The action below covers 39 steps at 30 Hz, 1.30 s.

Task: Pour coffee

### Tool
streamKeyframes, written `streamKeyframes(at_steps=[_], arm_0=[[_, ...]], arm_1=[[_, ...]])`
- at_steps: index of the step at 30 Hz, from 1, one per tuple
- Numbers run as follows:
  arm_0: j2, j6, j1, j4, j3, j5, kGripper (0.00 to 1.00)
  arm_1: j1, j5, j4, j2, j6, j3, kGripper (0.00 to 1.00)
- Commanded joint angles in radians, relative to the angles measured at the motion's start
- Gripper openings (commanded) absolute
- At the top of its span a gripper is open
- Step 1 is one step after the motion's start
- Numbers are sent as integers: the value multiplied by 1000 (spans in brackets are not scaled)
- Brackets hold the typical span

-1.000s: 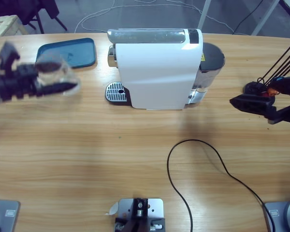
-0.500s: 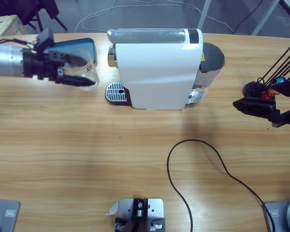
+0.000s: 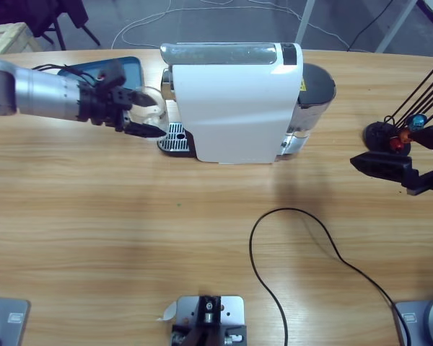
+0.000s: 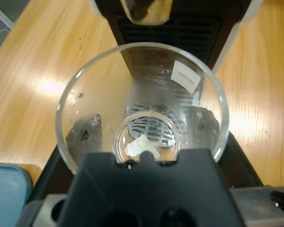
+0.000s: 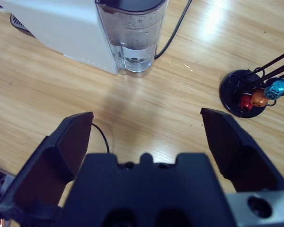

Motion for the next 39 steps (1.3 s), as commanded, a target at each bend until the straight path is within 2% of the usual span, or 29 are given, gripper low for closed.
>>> streamKeyframes(at_steps=[1, 10, 30, 39], arm_0=[[61, -6, -38, 85, -56, 62, 0], [87, 0, -90, 209, -124, 117, 0], [112, -19, -116, 242, -194, 129, 0], [105, -25, -127, 272, -182, 132, 0]], arm_1=[[-14, -3, -15, 4, -2, 48, 1000], [-14, -9, -14, 3, -2, 45, 1000], [-15, -1, -20, 11, -1, 51, 1000], [-15, 2, -31, 12, -1, 59, 1000]])
